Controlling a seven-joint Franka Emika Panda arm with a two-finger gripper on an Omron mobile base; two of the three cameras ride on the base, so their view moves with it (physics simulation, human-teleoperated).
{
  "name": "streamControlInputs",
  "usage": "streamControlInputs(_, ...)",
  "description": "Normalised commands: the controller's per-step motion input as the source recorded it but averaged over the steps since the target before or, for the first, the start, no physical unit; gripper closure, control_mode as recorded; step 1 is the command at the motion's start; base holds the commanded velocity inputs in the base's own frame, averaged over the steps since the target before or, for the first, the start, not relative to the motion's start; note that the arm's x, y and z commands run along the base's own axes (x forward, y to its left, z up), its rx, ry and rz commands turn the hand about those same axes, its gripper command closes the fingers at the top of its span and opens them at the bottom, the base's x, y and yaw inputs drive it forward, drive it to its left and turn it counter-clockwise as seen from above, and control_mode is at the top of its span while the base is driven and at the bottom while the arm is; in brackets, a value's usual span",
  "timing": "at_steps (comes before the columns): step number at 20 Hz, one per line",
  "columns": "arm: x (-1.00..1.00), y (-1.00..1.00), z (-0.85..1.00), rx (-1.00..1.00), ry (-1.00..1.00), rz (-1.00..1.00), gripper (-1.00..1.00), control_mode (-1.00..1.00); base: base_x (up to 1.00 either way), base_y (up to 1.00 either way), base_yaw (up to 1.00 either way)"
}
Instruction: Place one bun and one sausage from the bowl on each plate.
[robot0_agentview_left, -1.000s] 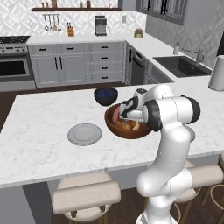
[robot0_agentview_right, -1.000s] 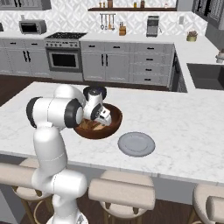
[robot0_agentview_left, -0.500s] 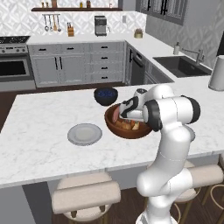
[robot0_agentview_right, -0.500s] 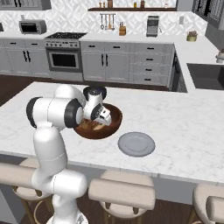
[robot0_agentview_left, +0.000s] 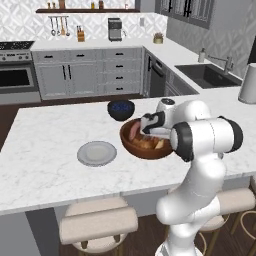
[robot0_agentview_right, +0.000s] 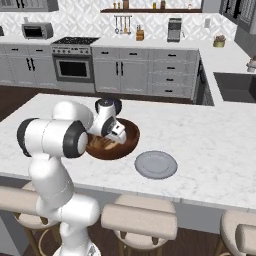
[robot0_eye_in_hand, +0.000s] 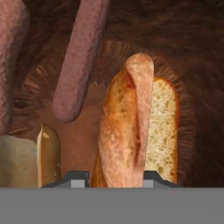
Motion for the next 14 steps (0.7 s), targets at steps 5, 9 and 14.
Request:
streamControlInputs(5, -0.55, -0.38, 0.61, 0.00, 0.00, -0.10, 1.00, -1.00, 0.00, 0.00, 0.00)
streamControlInputs(9, -0.34, -0.57, 0.59, 0.00, 0.01, -0.09, 1.00, -1.00, 0.00, 0.00, 0.00)
streamControlInputs(14, -0.18, -0.61, 0.71, 0.00, 0.03, -0.04, 1.00, -1.00, 0.00, 0.00, 0.00)
